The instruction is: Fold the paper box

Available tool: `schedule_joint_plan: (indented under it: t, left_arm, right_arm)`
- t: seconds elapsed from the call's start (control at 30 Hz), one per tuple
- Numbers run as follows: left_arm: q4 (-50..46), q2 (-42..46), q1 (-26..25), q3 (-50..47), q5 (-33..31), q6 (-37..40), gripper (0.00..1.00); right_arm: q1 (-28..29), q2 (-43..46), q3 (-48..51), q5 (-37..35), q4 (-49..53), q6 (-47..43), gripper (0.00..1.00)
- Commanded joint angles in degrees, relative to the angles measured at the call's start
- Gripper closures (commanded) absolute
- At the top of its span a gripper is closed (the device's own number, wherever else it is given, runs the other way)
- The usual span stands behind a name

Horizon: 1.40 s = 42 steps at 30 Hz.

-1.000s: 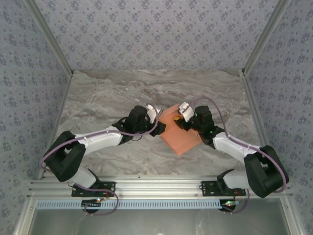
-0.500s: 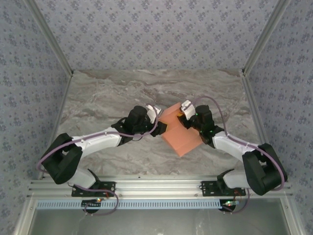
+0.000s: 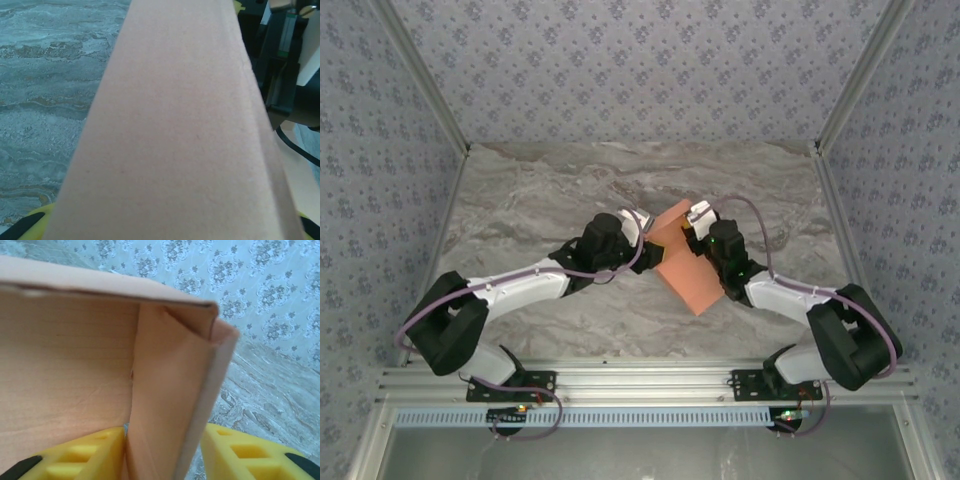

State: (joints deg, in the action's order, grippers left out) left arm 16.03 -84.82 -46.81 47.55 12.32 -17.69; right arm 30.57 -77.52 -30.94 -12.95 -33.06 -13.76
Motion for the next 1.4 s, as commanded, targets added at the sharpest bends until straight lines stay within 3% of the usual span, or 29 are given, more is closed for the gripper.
schedule_joint_plan:
  t: [0.0, 0.2, 0.23, 0.33, 0.43, 0.5, 0.63, 0.8, 0.9, 1.03, 1.17, 1.3, 1.37]
  left_arm:
    - [-1.9, -1.0, -1.0, 2.5, 1.1, 0.0, 0.87]
    - [-4.4, 0.2, 2.4, 3.1, 2.0, 3.3, 0.86]
    - [-4.3, 0.9, 3.0, 3.0, 4.1, 5.5, 0.86]
    - [-7.9, 3.3, 4.6, 3.1, 8.6, 14.3, 0.87]
    - [-14.6, 5.6, 5.4, 4.3, 13.0, 24.1, 0.87]
    - [-18.4, 7.0, 5.4, 4.7, 16.8, 31.4, 0.87]
    - [-20.3, 9.5, 5.4, 4.6, 22.1, 38.7, 0.88]
    - [-22.5, 11.1, 5.4, 4.3, 26.7, 45.3, 0.89]
    - [-22.5, 11.6, 5.5, 3.7, 28.5, 45.9, 0.88]
    - [-22.3, 11.9, 5.4, 3.3, 29.0, 45.7, 0.88]
    - [-22.8, 11.7, 5.3, 3.9, 30.1, 45.8, 0.88]
    - [-22.6, 11.2, 5.2, 4.2, 30.3, 45.6, 0.88]
    - [-22.4, 10.8, 5.1, 4.2, 30.1, 45.2, 0.88]
  right_arm:
    - [-1.0, 4.9, 1.0, 9.9, 1.3, -2.1, 0.52]
    - [-4.4, 13.9, -0.7, 25.8, 16.0, -7.3, 0.48]
    - [-6.0, 15.1, -1.3, 28.6, 18.9, -7.4, 0.42]
    - [-11.7, 17.8, -4.8, 43.2, 31.3, -10.2, 0.4]
    - [-14.5, 20.3, -7.8, 50.4, 41.4, -14.7, 0.37]
    - [-15.7, 20.9, -9.3, 51.8, 46.0, -17.4, 0.33]
    - [-16.4, 19.6, -13.8, 54.0, 57.3, -25.7, 0.27]
    - [-17.7, 18.7, -16.1, 56.8, 60.3, -27.7, 0.27]
    - [-18.0, 18.6, -16.7, 64.9, 64.0, -32.4, 0.34]
    - [-17.0, 16.7, -18.5, 70.1, 70.9, -36.7, 0.43]
    - [-15.1, 15.8, -18.9, 67.7, 70.7, -37.0, 0.53]
    - [-14.4, 15.7, -18.7, 64.9, 67.8, -34.7, 0.71]
    - [-14.1, 15.8, -17.9, 62.2, 62.5, -31.1, 0.72]
